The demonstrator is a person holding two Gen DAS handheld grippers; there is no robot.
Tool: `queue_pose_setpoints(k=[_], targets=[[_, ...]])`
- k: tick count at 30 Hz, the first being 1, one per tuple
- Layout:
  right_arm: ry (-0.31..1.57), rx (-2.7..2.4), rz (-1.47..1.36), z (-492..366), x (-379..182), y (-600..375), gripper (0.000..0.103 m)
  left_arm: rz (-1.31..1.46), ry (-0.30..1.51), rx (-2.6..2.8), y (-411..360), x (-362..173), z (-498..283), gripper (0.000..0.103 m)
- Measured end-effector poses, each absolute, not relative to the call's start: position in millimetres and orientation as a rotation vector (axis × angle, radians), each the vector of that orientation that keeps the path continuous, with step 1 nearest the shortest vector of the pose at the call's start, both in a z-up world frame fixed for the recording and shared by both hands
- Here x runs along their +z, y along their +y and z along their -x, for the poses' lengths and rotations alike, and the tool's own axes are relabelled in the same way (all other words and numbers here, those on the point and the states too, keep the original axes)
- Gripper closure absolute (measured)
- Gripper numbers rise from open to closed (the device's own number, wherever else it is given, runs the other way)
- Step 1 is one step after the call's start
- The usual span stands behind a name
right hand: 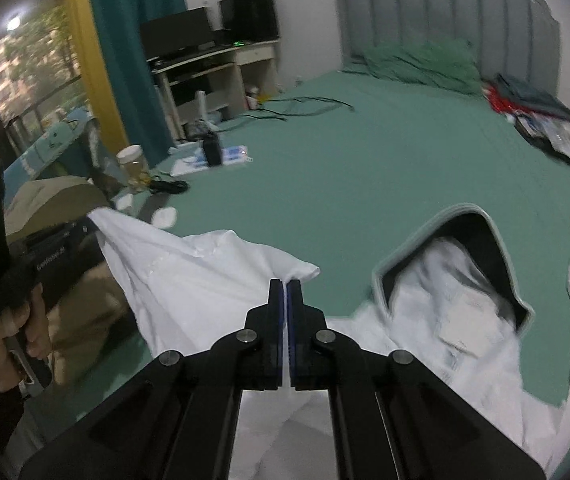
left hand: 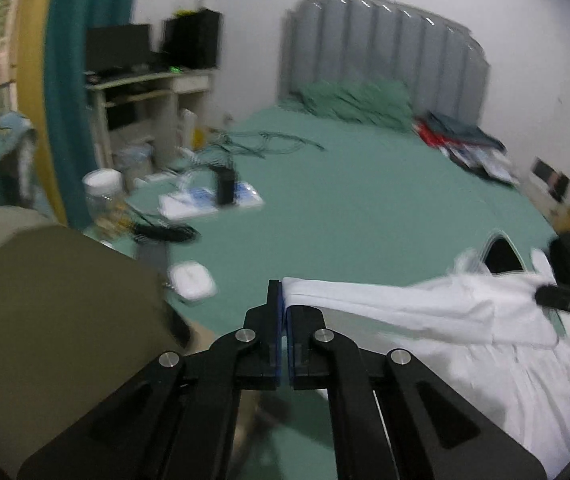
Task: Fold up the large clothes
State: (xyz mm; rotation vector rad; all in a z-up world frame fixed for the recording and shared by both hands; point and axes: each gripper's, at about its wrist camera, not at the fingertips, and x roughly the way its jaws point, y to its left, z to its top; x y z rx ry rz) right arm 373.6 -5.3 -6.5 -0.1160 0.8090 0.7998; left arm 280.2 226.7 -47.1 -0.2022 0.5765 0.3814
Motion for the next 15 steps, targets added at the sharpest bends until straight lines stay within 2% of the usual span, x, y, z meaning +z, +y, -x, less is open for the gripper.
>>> queue_pose_setpoints(k=[4,5,6,8,15], targets=[[0.784,0.822,0.148,-374.9,-2.2,30.0,0.101,0.213,0.600,0.447,256.2,-47.8,-275.9,0.100],[0.782,0.818,0.153,-376.0,-3.7,33.2,0.101,0.216,0.635,0.436,258.1,-53.6,-278.5,0.092],[0.782,0.811,0.157,-376.6,-5.4,33.0,0.101,0.221,0.681,0.399,256.6,-62.6,-280.5,0.074],[0.797,0.790,0.159,-381.3,-12.8,25.2,0.101,0.209,0.724,0.344,246.1,-74.0,-279.7,0.047],[0.874,0.620,0.128,-406.3,-46.3,-71.4,0.101,0.162,0.850,0.158,181.2,-104.1,-257.2,0.047]])
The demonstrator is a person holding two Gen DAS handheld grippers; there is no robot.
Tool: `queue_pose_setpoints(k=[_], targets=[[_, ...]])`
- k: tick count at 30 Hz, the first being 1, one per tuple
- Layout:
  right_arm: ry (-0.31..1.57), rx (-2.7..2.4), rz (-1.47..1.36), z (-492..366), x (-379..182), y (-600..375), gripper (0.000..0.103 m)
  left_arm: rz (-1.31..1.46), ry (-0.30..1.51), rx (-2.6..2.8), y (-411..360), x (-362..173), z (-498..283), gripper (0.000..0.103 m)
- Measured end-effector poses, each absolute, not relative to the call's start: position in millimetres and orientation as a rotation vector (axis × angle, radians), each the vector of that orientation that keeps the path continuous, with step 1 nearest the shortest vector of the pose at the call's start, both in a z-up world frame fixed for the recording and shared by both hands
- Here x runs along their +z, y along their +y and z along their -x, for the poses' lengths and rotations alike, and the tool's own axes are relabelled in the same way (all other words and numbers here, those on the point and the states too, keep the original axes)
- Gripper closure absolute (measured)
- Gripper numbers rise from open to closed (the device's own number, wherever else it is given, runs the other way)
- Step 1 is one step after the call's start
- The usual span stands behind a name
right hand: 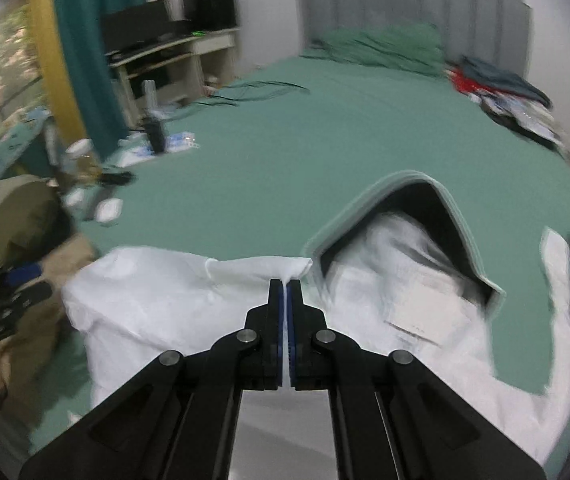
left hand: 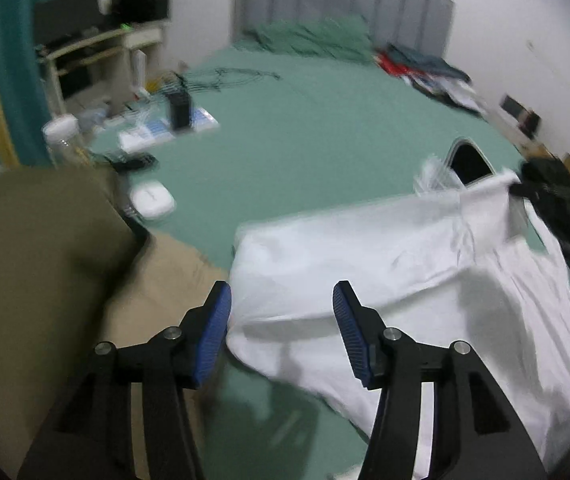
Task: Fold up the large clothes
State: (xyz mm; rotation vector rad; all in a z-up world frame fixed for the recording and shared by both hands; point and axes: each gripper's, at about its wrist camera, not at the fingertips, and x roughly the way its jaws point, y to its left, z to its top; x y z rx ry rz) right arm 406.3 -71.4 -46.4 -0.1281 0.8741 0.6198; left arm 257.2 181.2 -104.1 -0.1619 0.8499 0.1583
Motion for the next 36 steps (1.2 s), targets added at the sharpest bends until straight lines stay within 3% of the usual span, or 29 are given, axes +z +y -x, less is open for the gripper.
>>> queue_pose_setpoints(k=[6,13,14,15,16,27,31,32,33,34,35,36], targets=[[0.960,0.516,0.099,-411.3,-76.0,-166.9,0.101,0.077,1.004,0.116,128.2,-152.4,-230.7,0.047],[1.039,0.493,0.029,-404.6,-107.0,-221.5,0.101,0.084,1.134,0.147,119.9,-193.0,-209.2,0.048],[1.045,0.493,0.020,-404.3,-111.7,-224.6,0.101,0.088,1.113,0.145,118.6,-193.6,-204.1,0.058],[1.050,0.495,0.007,-404.3,-115.8,-227.1,0.101,0.072,1.104,0.128,115.4,-193.2,-201.5,0.094],[1.050,0.494,-0.003,-404.3,-120.0,-228.6,0.101,0.055,1.111,0.128,113.7,-193.6,-200.5,0.103],[1.012,0.429,0.007,-410.2,-124.5,-243.0,0.101,0.109,0.976,0.472,164.4,-131.7,-111.2,0.103],[1.044,0.403,0.016,-406.8,-129.4,-246.4,0.100,0.201,0.976,0.321,155.8,-132.0,-121.3,0.103],[1.051,0.400,0.014,-404.3,-129.6,-247.6,0.098,0.216,0.986,0.262,150.3,-134.8,-129.5,0.095],[1.052,0.390,0.018,-398.7,-128.8,-249.4,0.092,0.223,0.985,0.222,145.4,-137.4,-137.5,0.071],[1.051,0.383,0.025,-394.0,-127.6,-250.9,0.080,0.227,0.988,0.198,139.9,-142.1,-145.5,0.057],[1.050,0.375,0.038,-387.9,-125.8,-252.8,0.072,0.237,0.992,0.177,135.2,-146.0,-151.4,0.046],[1.046,0.365,0.051,-379.2,-122.6,-256.2,0.058,0.256,0.996,0.138,131.2,-151.9,-159.3,0.046]])
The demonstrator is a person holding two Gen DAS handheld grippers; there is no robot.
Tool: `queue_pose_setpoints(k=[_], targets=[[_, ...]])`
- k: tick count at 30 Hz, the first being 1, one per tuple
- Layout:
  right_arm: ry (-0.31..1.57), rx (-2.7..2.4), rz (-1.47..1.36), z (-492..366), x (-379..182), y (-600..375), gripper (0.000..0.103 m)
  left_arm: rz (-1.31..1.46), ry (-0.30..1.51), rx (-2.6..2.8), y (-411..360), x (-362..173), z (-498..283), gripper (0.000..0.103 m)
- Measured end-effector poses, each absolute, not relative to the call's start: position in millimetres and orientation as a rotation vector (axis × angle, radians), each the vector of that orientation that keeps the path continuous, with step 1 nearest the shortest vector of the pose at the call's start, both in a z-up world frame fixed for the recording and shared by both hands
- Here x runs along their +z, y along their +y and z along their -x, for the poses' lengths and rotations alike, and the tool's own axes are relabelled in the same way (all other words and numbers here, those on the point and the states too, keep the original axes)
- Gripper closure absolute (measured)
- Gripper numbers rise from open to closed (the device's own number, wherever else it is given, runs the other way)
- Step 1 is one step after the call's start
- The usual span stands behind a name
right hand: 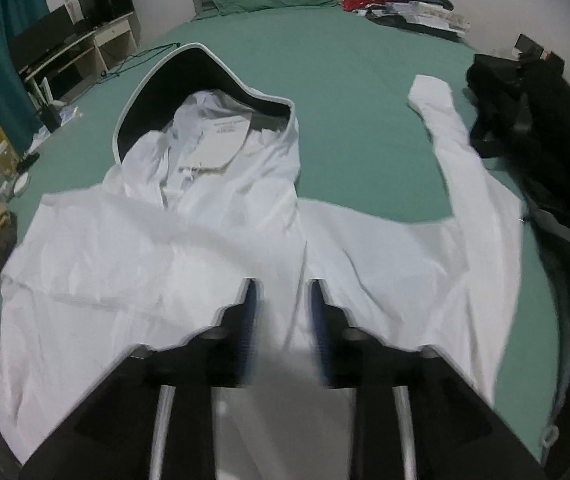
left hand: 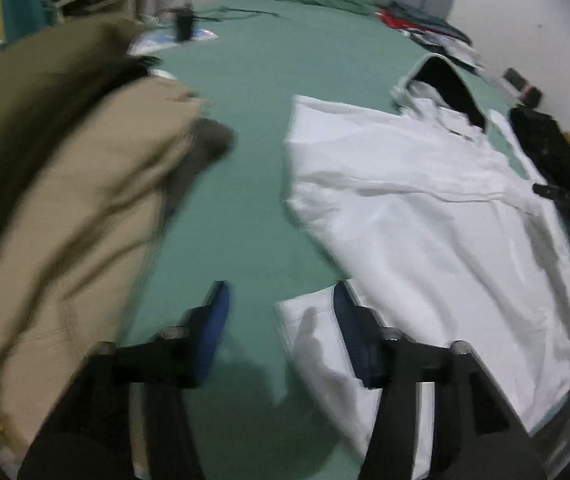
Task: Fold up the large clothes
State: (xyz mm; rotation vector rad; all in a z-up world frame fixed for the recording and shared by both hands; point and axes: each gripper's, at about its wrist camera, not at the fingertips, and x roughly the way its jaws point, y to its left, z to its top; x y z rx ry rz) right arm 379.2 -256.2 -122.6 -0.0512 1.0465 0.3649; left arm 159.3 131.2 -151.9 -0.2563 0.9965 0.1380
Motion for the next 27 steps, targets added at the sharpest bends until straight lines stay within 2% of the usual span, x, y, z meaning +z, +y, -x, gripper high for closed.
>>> queue_pose_setpoints(k=[1,5,7,8,9,10,21,27], targets=[[1.043,0.361,0.056,-374.6,-121.1,-258.1,0.050,0.261,1.011,0.113,126.6,-159.2,-166.1,0.046],[1.038,0.321,0.094,-349.6,-114.8,-273.6,0.048,0.219,1.125,0.108,116.6,-196.8,-187.3,0.046],[1.044,0.311,0.094,-337.5,-114.3,-283.3,0.048,0.199,1.095,0.147,113.3,-194.3,-186.8,0.047],[1.051,0.309,0.094,-330.0,-115.2,-288.3,0.048,0.196,1.098,0.151,111.4,-193.8,-186.3,0.059],[1.055,0.309,0.094,-324.8,-116.1,-291.4,0.048,0.194,1.088,0.138,109.0,-192.6,-184.5,0.091],[1.062,0.309,0.094,-317.9,-118.4,-295.5,0.048,0.173,1.093,0.130,106.1,-192.4,-181.9,0.099],[1.152,0.275,0.082,-258.3,-140.1,-319.7,0.048,0.261,1.012,0.401,160.6,-162.4,-101.4,0.099],[1.235,0.252,0.071,-214.3,-156.6,-340.4,0.048,0.244,1.008,0.422,158.2,-150.1,-72.3,0.099]])
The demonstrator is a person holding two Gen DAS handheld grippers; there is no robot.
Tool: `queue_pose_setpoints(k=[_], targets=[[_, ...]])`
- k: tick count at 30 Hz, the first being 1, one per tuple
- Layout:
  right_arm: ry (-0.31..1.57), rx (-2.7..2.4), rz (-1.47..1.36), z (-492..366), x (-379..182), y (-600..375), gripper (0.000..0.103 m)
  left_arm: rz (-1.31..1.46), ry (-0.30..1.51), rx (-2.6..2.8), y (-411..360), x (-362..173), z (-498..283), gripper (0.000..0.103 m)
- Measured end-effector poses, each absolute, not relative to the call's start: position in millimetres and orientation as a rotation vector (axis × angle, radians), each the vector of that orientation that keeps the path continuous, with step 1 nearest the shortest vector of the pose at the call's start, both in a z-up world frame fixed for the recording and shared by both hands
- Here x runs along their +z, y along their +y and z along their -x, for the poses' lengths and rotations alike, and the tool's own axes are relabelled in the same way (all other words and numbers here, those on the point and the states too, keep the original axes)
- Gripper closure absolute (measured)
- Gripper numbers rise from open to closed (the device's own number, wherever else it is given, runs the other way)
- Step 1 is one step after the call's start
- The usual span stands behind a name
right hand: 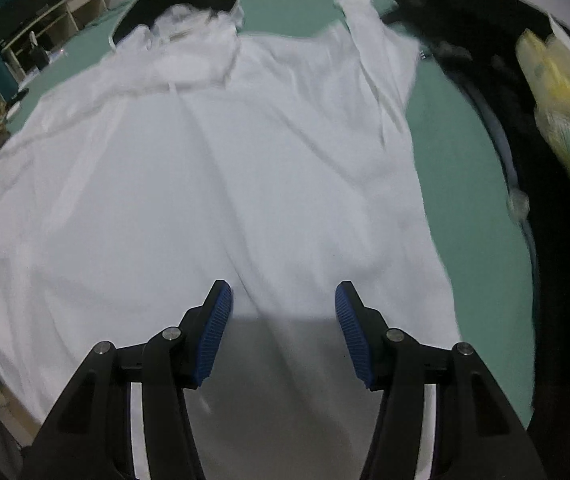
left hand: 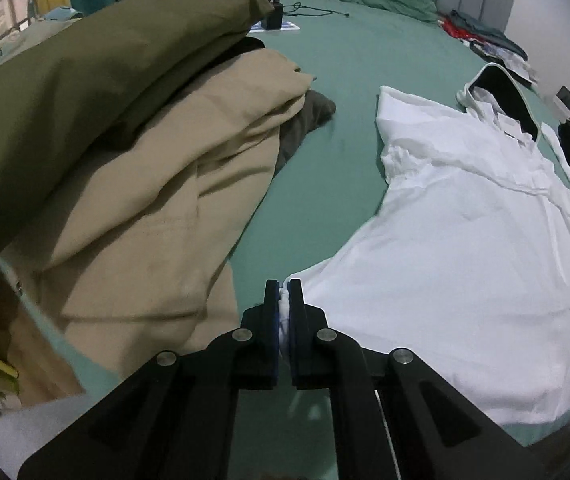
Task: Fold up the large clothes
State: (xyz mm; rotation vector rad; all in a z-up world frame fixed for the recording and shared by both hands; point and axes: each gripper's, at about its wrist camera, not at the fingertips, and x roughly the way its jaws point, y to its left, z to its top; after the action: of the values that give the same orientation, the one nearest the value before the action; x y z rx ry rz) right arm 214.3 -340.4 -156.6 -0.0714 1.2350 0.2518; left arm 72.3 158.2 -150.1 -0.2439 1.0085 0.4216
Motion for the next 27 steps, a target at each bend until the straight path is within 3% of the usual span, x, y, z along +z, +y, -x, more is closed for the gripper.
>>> queue_pose_setpoints(k=[5,7,9,10,17,27], targets=[[1.219,0.249,0.067,-191.2,-153.7,-349.5,0.046,0.248,1.039,0.434,156.0,-145.9,-62.7,0.096],[1.219,0.247,0.048,-189.9,-149.9,-353.1,0.046,0.230,1.042,0.418,149.9,-136.2,-69.3,0.085],[1.190,0.239,0.030,-193.6,-142.7,-357.6,0.046,0.192,0.987,0.415,140.9,-114.8,-78.3,0.059],[1.176,0.235,0.024,-195.7,-139.9,-359.5,0.046,0.181,0.956,0.415,137.5,-105.1,-80.6,0.057],[1.040,0.165,0.010,-267.1,-105.7,-378.6,0.046,0.168,0.723,0.316,103.0,-50.5,-143.6,0.049],[0.929,0.128,0.078,-421.8,-98.1,-361.2,0.050,0.123,0.725,0.177,76.1,-94.8,-294.5,0.049]])
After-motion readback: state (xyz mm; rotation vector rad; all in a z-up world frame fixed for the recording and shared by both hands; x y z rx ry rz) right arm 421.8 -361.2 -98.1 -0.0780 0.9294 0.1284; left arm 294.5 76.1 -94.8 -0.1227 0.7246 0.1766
